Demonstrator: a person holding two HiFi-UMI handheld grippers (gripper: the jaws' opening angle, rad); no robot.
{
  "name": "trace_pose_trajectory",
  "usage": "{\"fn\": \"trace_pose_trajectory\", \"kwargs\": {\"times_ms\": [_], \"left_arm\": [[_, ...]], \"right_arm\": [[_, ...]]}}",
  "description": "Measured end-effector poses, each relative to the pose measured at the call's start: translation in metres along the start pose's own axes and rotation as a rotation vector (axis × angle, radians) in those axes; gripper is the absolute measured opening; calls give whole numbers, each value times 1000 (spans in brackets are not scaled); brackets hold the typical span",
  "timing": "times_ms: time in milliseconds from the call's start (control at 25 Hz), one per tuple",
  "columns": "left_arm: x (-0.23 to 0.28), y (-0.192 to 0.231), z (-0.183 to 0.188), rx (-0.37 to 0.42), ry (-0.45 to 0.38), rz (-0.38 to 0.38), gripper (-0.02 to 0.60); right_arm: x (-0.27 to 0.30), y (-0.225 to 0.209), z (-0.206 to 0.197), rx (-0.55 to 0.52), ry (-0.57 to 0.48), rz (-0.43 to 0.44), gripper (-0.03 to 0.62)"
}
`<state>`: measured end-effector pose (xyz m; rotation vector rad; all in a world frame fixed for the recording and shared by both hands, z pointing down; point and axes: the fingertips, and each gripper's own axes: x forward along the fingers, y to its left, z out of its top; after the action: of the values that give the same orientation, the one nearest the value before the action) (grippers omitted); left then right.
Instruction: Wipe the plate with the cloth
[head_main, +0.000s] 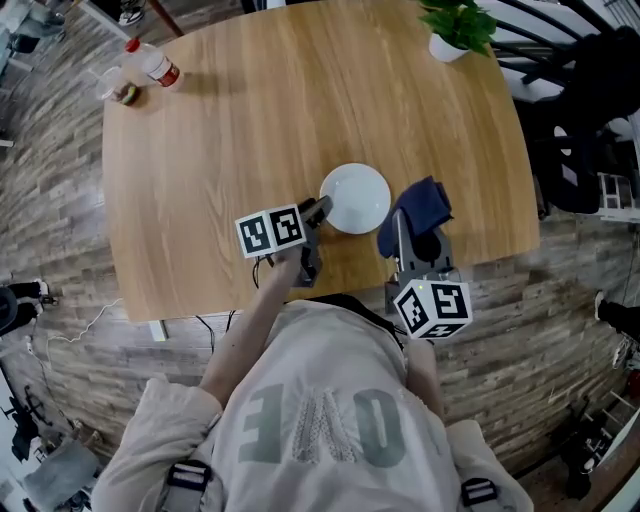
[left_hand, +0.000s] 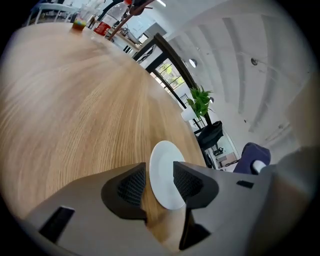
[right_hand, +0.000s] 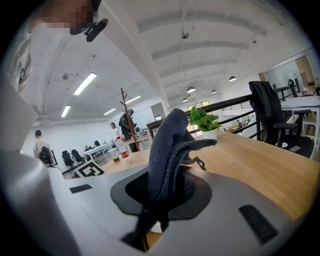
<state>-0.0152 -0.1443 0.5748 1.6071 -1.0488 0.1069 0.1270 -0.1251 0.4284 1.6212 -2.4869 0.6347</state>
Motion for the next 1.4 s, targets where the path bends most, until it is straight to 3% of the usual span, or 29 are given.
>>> {"fn": "trace_pose_trajectory", "kwargs": {"times_ms": [280,440,640,880,960,1120,1280,1400], "left_arm": [[9,3,-8,-95,38,-36,158],[9,6,-9,-80,45,-34,141],[11,12,-12,-92,69,-23,35],[11,14,-11,-131,73,-44,29],[10,15,-11,-127,74,-39,28],[10,15,-10,-113,66,-42,28],[9,16,-9,-111,65,-40,27],[10,15,-9,-113,66,-37,28]], "right_arm": [[4,2,-3,-7,17,-2,66],[7,4,-3,-17,18,5,66],[7,-2,-2,-27,19,-18,66],[6,-8,-4,-69,37,-36,66],[11,-10,-8,-136,78,-46,66],[37,-22,-33,-375,259,-63,66],[69,-30,-45,-632,337,-25,64],[86,-37,-63,-823,456,32,64]]}}
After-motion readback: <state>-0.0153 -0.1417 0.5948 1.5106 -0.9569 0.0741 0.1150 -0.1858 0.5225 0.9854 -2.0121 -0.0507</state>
